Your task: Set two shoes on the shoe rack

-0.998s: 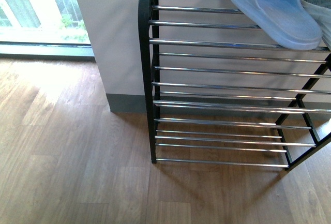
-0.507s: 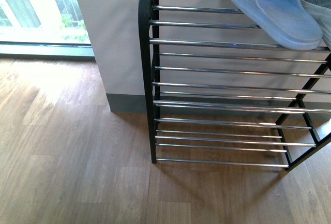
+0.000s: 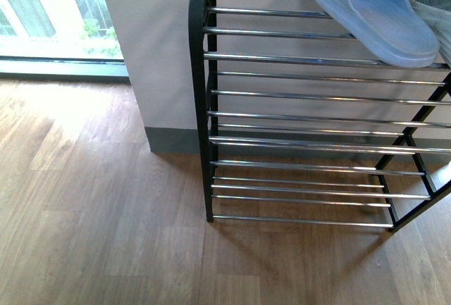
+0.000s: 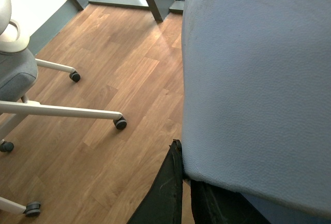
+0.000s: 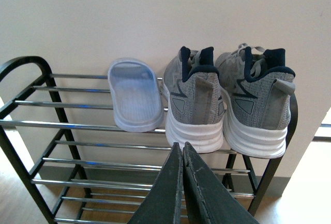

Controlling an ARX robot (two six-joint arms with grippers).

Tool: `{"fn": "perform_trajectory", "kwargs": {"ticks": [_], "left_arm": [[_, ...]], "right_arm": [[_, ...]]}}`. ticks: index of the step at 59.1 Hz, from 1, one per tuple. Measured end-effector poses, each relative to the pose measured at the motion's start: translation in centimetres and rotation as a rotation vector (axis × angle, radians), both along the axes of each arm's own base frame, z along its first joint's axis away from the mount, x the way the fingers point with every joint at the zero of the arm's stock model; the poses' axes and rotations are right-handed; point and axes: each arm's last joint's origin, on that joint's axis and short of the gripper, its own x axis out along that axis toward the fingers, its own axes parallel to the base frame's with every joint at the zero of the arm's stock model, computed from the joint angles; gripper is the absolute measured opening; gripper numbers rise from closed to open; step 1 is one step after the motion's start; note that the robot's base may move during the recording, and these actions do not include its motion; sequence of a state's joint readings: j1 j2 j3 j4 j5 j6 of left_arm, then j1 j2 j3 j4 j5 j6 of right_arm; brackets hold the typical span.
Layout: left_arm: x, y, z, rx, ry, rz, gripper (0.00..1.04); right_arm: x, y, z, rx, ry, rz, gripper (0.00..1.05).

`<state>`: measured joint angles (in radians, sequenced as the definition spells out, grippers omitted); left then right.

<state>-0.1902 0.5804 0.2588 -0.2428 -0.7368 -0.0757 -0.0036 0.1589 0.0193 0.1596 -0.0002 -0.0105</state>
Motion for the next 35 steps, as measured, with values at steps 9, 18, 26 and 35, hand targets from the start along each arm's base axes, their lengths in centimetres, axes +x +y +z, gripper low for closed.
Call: {"fn": "perform_trajectory", "kwargs": {"ticks": [9,18,26,35], "left_arm": [[0.0,0.0,0.0,0.0,0.0,0.0,0.02],[0.0,0.0,0.0,0.0,0.0,0.0,0.02],[0.0,0.0,0.0,0.0,0.0,0.0,0.02],[0.0,0.0,0.0,0.0,0.0,0.0,0.02]], "right_arm": [[-0.99,0.02,-0.28,0.0,0.006,0.001,0.01],[-1.01,0.02,-0.26,0.0,0.003,0.002,0.01],[-1.01,0.02,-0.26,0.0,0.003,0.002,0.01],[-1.01,0.02,-0.26,0.0,0.003,0.002,0.24]]}}
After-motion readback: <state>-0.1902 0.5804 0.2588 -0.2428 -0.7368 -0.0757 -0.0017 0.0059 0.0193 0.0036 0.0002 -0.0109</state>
